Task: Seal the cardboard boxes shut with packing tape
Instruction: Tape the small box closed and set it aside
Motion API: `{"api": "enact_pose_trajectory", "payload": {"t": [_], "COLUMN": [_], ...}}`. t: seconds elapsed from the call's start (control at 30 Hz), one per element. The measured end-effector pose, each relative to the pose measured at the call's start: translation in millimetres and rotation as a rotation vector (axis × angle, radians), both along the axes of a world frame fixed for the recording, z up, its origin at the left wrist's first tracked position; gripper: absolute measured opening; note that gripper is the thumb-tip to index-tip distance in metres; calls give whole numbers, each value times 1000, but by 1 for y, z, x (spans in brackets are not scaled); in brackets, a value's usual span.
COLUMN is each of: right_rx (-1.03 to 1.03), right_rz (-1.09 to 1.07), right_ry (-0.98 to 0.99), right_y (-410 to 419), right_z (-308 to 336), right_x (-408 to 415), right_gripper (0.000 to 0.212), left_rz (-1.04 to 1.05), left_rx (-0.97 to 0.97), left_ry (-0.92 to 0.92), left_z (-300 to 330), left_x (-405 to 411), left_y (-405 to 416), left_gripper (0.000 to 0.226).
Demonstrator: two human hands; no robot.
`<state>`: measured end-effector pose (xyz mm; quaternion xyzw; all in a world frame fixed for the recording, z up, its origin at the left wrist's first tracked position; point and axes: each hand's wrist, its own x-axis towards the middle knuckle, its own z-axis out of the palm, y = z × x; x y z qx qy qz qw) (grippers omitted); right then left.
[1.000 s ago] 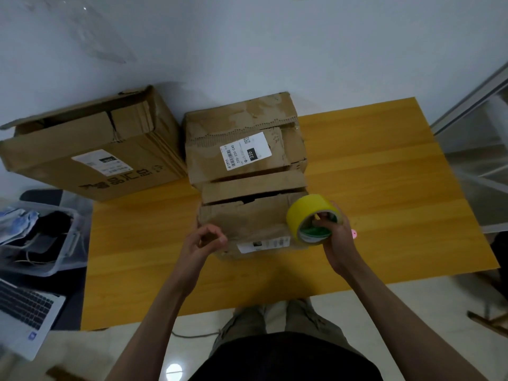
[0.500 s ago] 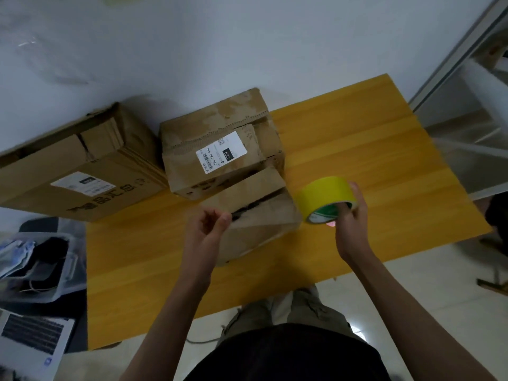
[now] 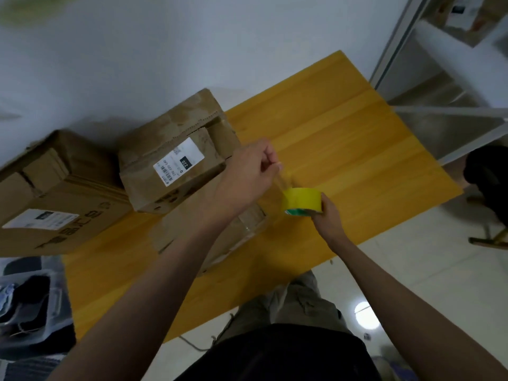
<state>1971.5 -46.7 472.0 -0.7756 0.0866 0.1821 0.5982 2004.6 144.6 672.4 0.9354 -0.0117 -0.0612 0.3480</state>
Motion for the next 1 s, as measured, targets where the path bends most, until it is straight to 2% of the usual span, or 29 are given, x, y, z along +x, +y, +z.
{"api": "enact_pose_trajectory", "payload": {"t": [0.1, 0.2, 0.3, 0.47, 0.53, 0.63, 0.73, 0.87, 0.93, 1.0], "right_rx": [-50, -292, -575, -754, -753, -708, -590, -451, -386, -330], "right_rz": [55, 201, 319, 440, 451, 469, 453, 418, 418, 390], "right_ry": [74, 98, 91, 164, 162, 188, 138, 54, 17, -4], "right_y": [3, 3, -1, -11, -11, -10, -10, -16, -16, -12], "right_z": [-18, -41, -55, -61, -64, -65, -68, -65, -60, -49], "right_x": [16, 30, 35, 35, 37, 42, 42, 38, 42, 47], "right_gripper": [38, 45, 37, 42, 44, 53, 19, 11, 12, 14], "left_rz": [-103, -143, -192, -241, -212, -208, -252, -262, -255, -246], "left_rx": [62, 93, 125, 186, 200, 197, 223, 215, 202, 189], "left_ry": [49, 74, 141, 221, 210, 204, 233, 255, 251, 248], "left_z": [-17, -35, -48, -58, -58, -54, -52, -56, -55, -53], "left_x": [22, 40, 54, 73, 81, 89, 89, 86, 84, 81], "left_y": [-11, -10, -4, 10, 18, 28, 31, 30, 29, 27], "left_gripper": [12, 14, 15, 16, 14, 26, 25, 27, 32, 26]}}
